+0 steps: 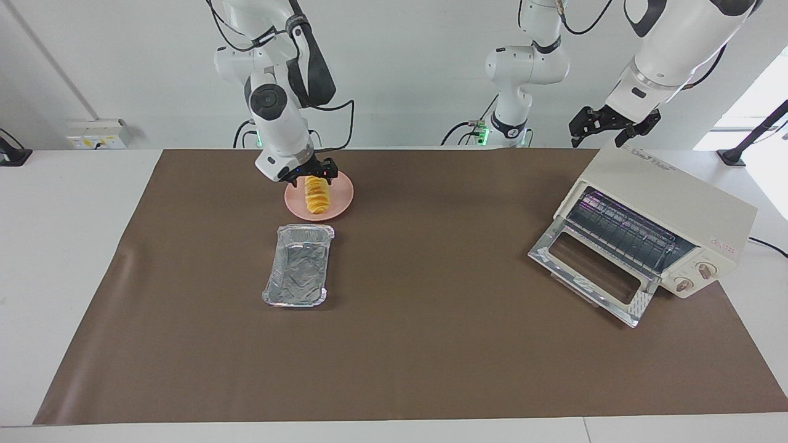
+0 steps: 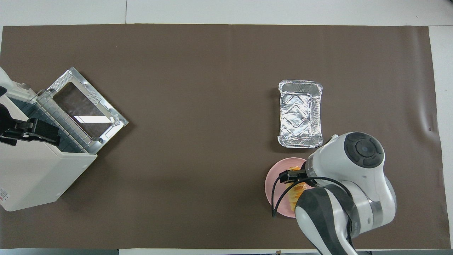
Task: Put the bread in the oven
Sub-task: 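Reach the right gripper down and grasp the bread roll on the pink plate, then lift the bread roll with the right gripper and lower it into the foil tray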
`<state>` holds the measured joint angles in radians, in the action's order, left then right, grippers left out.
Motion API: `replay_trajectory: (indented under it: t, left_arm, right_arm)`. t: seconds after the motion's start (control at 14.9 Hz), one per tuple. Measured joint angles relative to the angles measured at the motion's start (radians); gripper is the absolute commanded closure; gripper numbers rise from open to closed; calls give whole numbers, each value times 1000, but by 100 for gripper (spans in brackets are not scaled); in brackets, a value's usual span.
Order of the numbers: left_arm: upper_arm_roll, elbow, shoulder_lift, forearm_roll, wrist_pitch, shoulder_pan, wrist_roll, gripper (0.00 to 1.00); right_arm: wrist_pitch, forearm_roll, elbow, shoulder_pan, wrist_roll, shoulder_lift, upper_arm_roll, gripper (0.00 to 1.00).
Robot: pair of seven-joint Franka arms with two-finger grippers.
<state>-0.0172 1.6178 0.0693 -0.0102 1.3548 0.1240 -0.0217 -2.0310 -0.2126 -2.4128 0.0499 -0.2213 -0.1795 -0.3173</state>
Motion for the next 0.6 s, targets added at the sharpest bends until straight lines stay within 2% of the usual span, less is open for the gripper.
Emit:
replay_trajectory:
  t: [0.13,0.27,0.4,0.54,0.6]
  left_arm:
    - [0,0,0,0,0,0,0,0]
    - [0,0,0,0,0,0,0,0]
    - [0,0,0,0,0,0,0,0]
    - [0,0,0,0,0,0,0,0]
    - [0,0,0,0,0,0,0,0]
  right_arm:
    - [-75,0,-56,12,-2,0,0,2]
    - [-140,-3,-106,12,-2,0,0,11]
    - [-173,-19,-136,14,-2,0,0,26]
    - [-184,-31,-148,24,-2,-1,0,50]
    - [-188,-35,-151,27,-2,-1,0,59]
